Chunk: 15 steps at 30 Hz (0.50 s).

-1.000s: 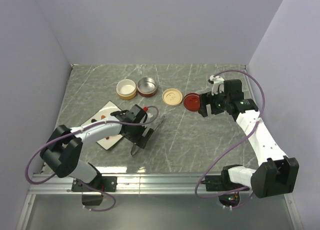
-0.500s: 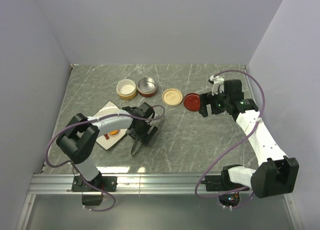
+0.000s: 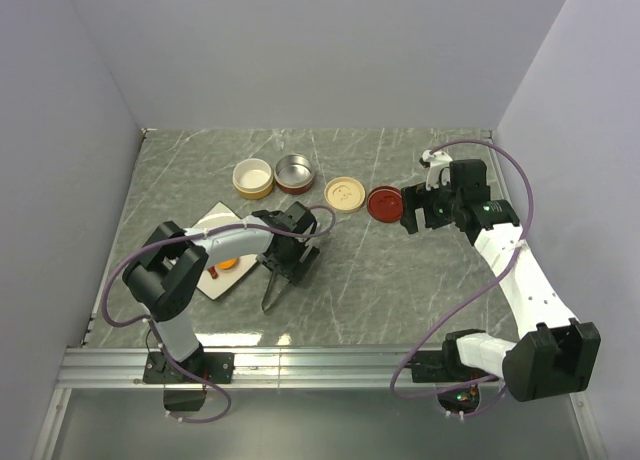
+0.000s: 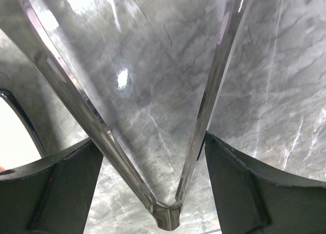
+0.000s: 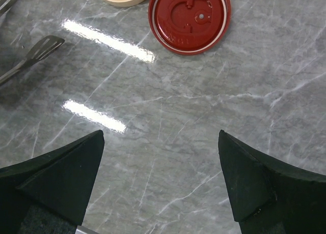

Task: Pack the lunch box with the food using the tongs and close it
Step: Grab the clamp with the left arm

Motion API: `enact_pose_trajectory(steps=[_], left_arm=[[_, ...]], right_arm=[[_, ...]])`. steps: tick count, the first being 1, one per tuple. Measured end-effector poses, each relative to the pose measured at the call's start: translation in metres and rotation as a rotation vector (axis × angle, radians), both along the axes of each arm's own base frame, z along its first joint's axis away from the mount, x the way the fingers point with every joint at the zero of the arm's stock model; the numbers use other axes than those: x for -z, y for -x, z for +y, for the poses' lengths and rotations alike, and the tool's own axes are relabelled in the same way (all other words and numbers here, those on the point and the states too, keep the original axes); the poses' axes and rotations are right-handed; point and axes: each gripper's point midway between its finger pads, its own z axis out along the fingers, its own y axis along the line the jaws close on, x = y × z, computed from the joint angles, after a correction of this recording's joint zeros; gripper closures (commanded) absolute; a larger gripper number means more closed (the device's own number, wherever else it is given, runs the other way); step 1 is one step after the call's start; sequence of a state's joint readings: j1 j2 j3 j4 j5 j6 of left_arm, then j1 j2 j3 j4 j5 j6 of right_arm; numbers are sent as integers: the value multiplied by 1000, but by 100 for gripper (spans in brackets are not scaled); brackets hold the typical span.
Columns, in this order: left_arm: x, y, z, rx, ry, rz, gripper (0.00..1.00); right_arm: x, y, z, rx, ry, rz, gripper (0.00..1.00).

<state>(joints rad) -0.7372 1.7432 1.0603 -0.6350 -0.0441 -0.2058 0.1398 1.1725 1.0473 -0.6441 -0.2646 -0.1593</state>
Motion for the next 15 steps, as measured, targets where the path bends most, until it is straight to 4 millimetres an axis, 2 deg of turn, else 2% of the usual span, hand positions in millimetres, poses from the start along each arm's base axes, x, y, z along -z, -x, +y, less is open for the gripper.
enact_pose_trajectory(steps=[6, 15], left_arm=[[0, -9, -7, -1, 21, -33, 16], [-3, -37, -31, 6, 98, -156, 16]], right_arm=[[0, -1, -2, 10, 10, -3, 0], [-3, 0, -4, 18, 15, -14, 0]])
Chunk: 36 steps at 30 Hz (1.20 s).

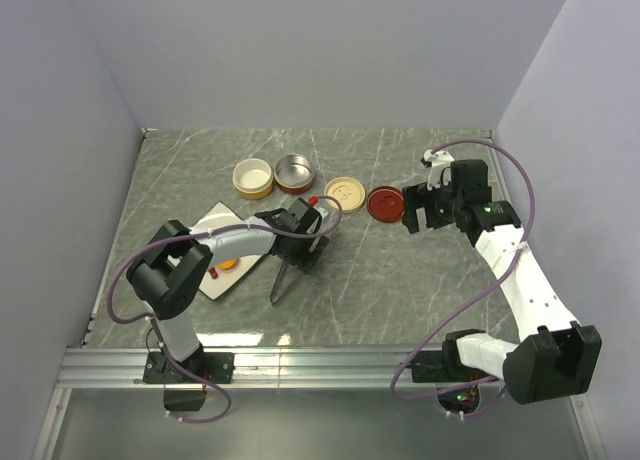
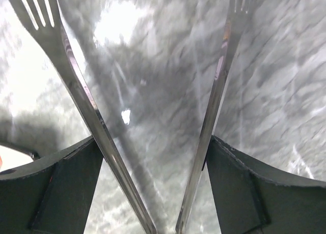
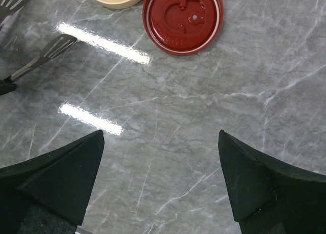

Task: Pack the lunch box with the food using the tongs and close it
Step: Grab the clamp with the left arm

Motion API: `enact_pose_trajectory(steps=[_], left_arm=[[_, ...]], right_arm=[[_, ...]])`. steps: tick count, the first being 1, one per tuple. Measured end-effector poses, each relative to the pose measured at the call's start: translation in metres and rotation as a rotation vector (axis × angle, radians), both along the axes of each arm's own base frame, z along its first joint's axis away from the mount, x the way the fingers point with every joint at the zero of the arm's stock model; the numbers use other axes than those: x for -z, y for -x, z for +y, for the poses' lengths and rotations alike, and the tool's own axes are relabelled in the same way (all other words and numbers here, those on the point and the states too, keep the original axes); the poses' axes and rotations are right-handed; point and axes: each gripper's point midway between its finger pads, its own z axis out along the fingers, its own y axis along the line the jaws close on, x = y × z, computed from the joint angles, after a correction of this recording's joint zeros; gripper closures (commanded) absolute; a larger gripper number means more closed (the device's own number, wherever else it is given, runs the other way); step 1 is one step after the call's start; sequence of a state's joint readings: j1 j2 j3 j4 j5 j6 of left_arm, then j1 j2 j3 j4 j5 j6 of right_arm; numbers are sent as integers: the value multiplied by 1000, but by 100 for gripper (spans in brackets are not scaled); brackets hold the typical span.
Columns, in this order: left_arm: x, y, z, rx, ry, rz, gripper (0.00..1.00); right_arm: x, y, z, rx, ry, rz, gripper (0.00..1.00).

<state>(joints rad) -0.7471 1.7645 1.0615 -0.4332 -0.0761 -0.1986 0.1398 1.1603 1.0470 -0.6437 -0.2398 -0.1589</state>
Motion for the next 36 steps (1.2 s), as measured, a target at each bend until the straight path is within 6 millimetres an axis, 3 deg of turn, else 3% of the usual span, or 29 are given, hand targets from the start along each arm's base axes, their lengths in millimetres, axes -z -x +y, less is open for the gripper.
enact_pose_trajectory(steps=[18, 36], left_arm=[[0, -15, -29, 102, 33, -71, 5], [0, -14, -31, 110, 13, -44, 7]], right_arm=[[0, 1, -2, 8, 6, -8, 0], [0, 8, -4, 10, 7, -21, 0]])
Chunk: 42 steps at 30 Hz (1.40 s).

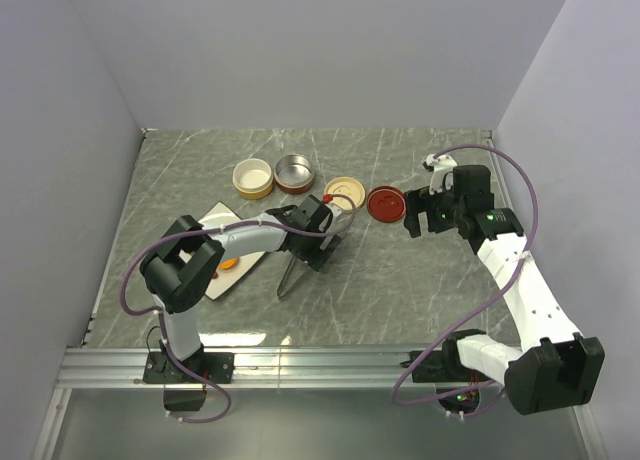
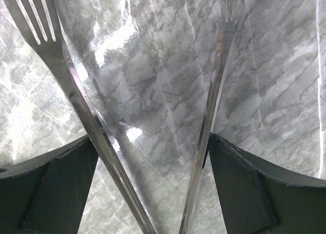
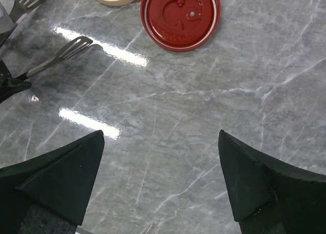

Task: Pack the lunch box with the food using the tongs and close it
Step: Grab the clamp with the left arm

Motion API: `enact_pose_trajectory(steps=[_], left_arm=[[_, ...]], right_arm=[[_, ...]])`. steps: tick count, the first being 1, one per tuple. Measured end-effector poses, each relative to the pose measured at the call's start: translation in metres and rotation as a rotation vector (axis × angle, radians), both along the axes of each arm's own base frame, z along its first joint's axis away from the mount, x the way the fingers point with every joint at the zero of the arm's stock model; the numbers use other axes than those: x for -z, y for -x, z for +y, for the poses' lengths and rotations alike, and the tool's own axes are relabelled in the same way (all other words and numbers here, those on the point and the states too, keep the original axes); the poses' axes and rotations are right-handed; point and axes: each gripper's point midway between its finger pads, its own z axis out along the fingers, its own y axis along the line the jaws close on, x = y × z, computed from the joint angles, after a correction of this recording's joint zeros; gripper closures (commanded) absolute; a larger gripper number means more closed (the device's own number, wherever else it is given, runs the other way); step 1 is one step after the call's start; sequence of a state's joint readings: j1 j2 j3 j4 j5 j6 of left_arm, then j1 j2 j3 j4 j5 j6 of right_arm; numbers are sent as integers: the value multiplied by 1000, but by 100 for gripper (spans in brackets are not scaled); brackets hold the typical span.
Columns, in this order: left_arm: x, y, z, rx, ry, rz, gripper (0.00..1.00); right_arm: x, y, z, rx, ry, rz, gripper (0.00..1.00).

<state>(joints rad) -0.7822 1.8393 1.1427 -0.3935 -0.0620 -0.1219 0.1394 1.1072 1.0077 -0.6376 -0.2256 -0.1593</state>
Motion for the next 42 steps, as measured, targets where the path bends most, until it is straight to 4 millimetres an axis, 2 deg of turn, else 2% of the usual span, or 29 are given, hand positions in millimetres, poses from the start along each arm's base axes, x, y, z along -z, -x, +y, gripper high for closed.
enact_pose_trajectory(steps=[16, 19, 23, 30, 33, 37, 42], left_arm=[[1, 11, 2, 9, -24, 23, 5], [1, 11, 2, 11, -28, 32, 10], [2, 12, -1, 18, -34, 52, 26], [-1, 13, 1, 29, -50, 57, 34], [-3, 19, 13, 56, -98, 69, 34], [-6, 34, 40, 131, -206, 116, 32], [-26, 50, 59, 231, -258, 146, 29]], right_arm=[[-2, 0, -3, 9, -1, -5, 0], [-2, 0, -3, 9, -1, -5, 0], [-2, 0, -3, 9, -1, -6, 0], [-2, 0, -4, 12, -2, -5, 0], [-2, 0, -3, 10, -4, -5, 0], [-2, 0, -3, 10, -5, -6, 0], [-5, 1, -2, 5, -11, -14, 0]])
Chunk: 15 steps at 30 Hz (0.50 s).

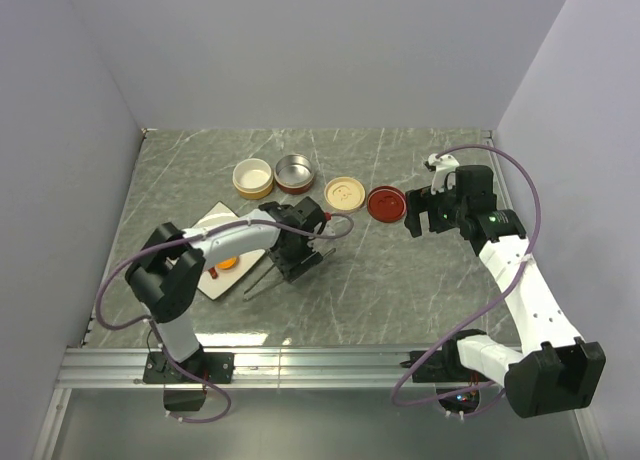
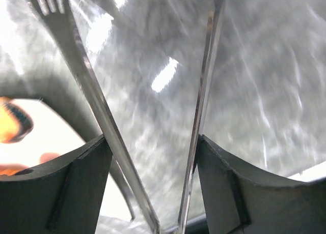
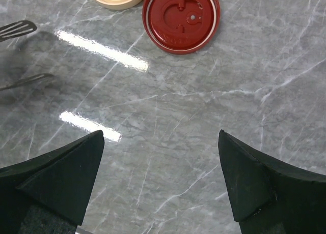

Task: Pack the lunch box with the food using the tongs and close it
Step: Grab the clamp with the left arm

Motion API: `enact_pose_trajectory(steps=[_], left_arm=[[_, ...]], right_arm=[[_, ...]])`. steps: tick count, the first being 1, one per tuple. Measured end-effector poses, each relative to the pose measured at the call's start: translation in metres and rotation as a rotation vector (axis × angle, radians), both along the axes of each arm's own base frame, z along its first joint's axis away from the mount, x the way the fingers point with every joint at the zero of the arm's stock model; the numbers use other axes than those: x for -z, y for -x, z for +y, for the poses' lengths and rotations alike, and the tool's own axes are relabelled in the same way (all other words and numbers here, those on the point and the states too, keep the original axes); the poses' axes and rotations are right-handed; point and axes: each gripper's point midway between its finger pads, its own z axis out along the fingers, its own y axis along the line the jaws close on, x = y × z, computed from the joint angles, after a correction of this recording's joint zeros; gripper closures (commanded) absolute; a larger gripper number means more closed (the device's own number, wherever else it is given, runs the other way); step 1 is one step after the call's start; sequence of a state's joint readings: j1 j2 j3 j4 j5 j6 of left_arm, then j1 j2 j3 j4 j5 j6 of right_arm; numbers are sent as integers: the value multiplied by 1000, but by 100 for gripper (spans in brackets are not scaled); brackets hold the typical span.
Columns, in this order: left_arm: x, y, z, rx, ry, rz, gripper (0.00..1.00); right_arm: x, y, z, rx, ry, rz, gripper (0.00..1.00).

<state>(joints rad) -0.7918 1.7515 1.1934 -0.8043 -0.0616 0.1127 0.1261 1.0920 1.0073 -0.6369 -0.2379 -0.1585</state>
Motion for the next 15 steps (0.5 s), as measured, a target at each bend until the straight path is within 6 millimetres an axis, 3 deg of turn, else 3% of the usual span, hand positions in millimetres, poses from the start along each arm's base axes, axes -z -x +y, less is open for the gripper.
enact_pose_trajectory(steps=[4, 12, 15], left_arm=[[-32, 3, 1, 65, 30, -14, 26], [-105, 4, -21, 160, 217, -98, 25], [-121, 6, -24, 181, 260, -109, 26]], right_arm=[[-1, 1, 2, -9, -8, -2, 0], [-4, 2, 6, -26, -24, -7, 0], [-6, 3, 7, -30, -29, -14, 0]])
